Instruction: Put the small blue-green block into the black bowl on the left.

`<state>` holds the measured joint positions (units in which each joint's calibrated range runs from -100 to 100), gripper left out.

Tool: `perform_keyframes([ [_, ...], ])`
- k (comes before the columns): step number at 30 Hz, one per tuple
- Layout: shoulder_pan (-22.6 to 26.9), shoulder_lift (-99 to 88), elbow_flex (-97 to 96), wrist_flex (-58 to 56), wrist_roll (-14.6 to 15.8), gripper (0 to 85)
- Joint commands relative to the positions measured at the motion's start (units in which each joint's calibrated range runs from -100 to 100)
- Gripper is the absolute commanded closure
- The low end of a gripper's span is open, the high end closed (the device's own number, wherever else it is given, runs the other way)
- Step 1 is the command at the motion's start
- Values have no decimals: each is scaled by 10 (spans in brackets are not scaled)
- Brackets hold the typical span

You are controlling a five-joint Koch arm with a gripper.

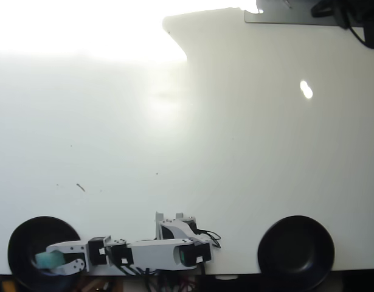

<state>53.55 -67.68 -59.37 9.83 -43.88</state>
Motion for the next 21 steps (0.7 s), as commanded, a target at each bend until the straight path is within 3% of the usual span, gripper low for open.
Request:
perform_keyframes([
  [1,-3,-22,10,23,1,593],
  [3,-3,-24,9,22,2,522],
  [6,-3,-29,11,20,8,480],
  [12,-11,-54,26,-26,22,475],
  [21,-76,-78,88,-121,110,475],
])
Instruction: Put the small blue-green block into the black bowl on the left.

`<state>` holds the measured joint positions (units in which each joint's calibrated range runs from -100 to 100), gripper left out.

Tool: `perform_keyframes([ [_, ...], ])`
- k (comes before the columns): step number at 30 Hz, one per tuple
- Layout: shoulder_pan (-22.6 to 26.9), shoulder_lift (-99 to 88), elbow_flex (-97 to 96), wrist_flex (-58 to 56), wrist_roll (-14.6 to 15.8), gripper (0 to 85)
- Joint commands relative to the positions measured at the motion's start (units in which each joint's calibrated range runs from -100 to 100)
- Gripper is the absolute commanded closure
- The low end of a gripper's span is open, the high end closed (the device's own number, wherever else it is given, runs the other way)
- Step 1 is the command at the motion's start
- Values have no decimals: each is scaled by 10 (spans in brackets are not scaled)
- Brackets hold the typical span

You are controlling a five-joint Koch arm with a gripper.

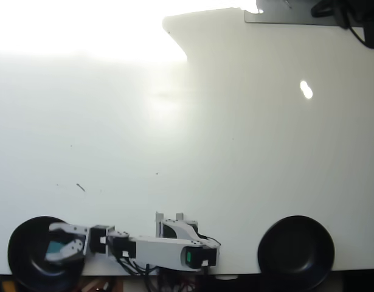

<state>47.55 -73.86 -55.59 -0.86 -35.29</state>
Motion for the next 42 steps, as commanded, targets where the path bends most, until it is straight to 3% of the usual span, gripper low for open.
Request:
perform_keyframes([
  [1,-23,-18,50,-21,28,475],
  [9,-75,-59,48,-87,86,476],
  [14,-117,-93,51,-130,102,476],
  [19,-161,-132,57,-168,148,476],
  [23,-210,-150,47,-170,192,476],
  [30,-293,-166,18,-170,234,476],
  [42,-366,-259,-150,-143,289,476],
])
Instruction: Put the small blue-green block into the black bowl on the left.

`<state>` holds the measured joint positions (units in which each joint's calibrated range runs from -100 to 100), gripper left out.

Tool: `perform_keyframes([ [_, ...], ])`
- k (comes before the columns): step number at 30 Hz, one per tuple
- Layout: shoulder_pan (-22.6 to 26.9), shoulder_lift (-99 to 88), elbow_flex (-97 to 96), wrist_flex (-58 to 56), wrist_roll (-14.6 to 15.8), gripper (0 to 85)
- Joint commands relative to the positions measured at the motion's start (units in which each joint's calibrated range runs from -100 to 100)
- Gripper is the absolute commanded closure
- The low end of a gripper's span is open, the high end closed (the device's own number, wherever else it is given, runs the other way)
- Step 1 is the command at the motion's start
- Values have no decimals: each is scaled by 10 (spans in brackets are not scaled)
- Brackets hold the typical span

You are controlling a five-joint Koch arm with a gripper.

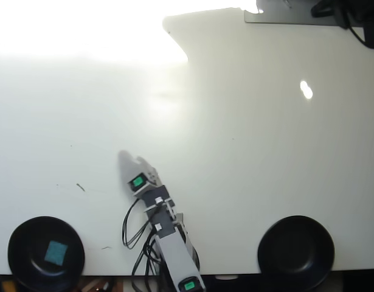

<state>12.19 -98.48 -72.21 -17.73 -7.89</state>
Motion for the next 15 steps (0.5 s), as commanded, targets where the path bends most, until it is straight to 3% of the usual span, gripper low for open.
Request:
perform_keyframes([
  [1,-22,-12,14,25,17,475],
  [11,-72,-8,-51,71,40,475],
  [15,-84,-9,-101,116,65,475],
])
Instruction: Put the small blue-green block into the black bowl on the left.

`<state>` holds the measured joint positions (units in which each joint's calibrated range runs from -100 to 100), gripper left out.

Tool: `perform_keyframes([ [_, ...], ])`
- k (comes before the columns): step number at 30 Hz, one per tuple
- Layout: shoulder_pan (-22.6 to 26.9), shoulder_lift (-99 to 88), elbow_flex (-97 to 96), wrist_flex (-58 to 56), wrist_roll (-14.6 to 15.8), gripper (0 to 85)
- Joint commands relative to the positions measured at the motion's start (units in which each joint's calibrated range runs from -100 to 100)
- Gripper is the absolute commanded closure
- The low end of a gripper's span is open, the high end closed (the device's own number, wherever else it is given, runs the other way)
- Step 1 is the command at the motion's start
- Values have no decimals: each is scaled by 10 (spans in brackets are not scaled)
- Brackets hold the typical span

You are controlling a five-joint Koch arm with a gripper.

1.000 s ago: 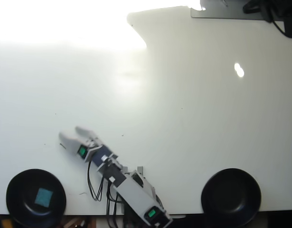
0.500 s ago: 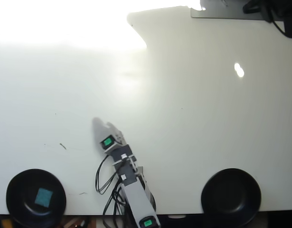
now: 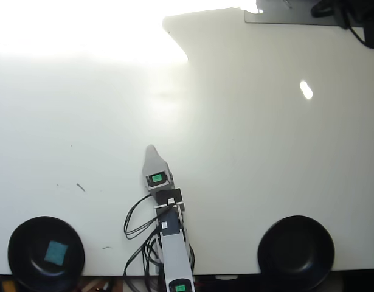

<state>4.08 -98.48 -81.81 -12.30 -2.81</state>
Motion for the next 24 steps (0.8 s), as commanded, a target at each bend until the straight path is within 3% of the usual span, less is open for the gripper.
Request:
perform_keyframes([
  [1,-4,-10,-24,84,15,475],
  [17,-29,-11,-153,145,32,475],
  [24,-28,-10,-154,144,54,446],
])
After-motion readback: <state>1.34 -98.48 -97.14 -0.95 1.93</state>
